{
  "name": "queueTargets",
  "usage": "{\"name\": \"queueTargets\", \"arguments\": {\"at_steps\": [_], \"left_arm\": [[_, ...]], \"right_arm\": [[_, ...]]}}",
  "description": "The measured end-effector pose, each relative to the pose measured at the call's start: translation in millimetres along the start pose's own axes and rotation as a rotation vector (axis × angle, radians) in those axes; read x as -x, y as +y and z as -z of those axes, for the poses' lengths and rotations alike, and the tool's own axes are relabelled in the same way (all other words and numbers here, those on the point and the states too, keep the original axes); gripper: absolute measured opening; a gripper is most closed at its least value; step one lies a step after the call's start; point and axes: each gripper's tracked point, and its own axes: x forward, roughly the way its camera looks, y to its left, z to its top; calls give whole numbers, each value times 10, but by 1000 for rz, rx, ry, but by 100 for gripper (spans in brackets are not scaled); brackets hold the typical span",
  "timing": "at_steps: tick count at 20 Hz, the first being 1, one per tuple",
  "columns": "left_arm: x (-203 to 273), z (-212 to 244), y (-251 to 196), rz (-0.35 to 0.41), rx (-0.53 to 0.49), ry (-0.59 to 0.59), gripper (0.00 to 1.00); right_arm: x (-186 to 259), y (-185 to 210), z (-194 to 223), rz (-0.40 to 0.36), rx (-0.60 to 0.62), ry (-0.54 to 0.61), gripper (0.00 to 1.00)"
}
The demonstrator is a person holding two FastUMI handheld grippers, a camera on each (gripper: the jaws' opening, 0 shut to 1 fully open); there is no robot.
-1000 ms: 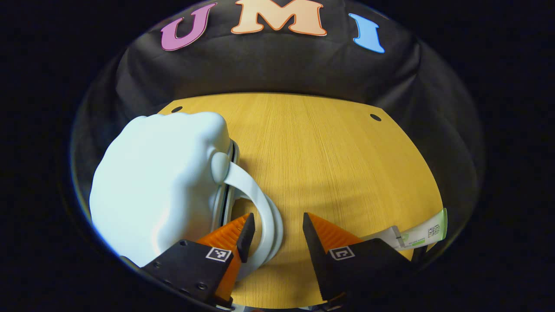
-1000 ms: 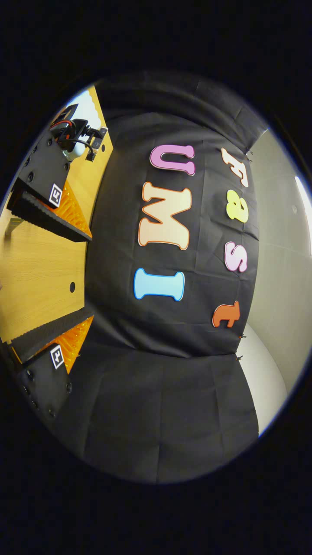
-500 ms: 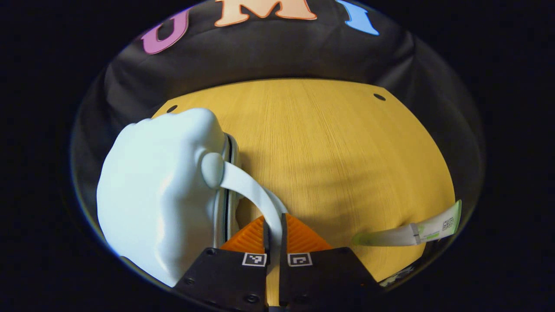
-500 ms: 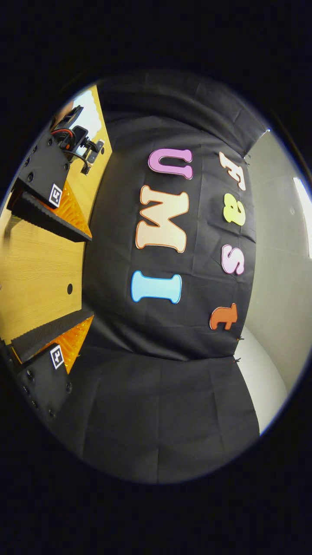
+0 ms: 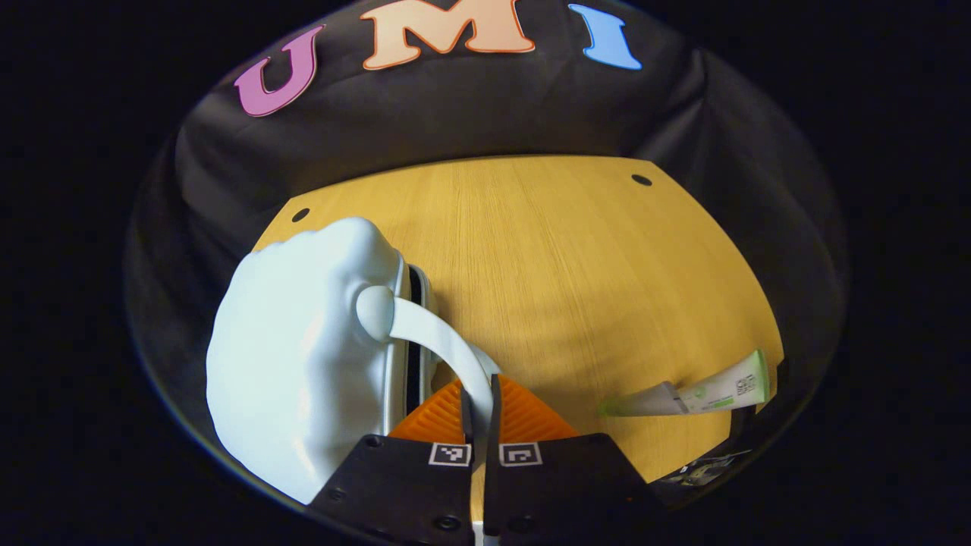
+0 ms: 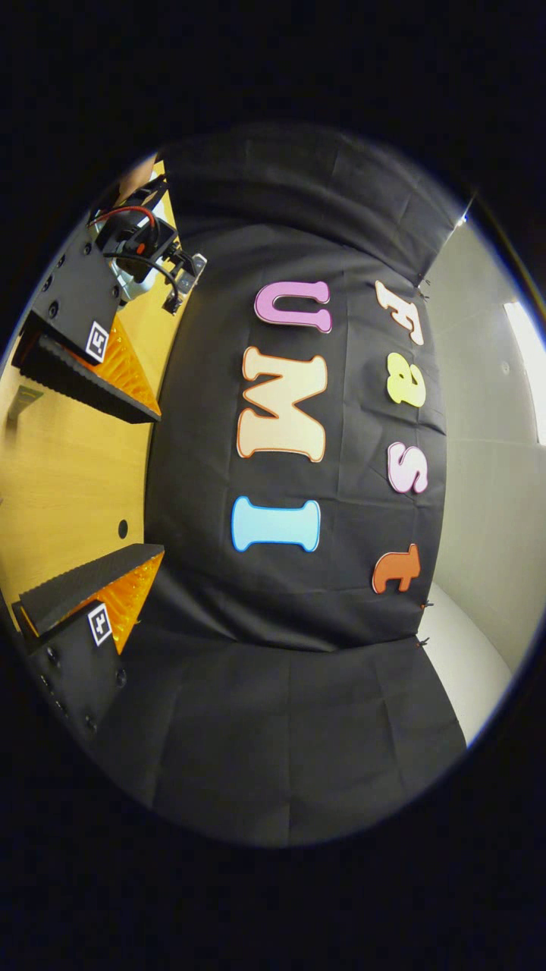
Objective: First open the suitcase, pack the skin care products into it, and then close the suitcase.
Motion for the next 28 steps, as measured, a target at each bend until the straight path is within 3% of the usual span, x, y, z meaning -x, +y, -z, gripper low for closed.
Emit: {"name": "queueTargets", "arguments": {"at_steps": [4, 9, 14, 17, 19, 24, 28], "left_arm": [[322, -201, 78, 18, 49, -63, 0], [817, -742, 585, 40, 149, -160, 0], [1243, -940, 1194, -5, 108, -228, 0], [1414, -1003, 1499, 6, 157, -267, 0], [1475, -1026, 1725, -2, 175, -293, 0], [1603, -1015, 2474, -102, 120, -324, 0], [1613, -987, 2944, -110, 161, -364, 0]], "right_arm": [[-37, 168, 16, -26, -11, -5, 98], [-24, 332, -24, -42, -8, -28, 100], [-88, 406, 16, -29, -24, -22, 99], [-143, 473, -21, -21, -49, -34, 99], [-188, 519, -40, -8, -49, -44, 98], [-253, 714, -29, 20, -36, -42, 99], [-299, 954, 45, 54, -42, -27, 99]]}}
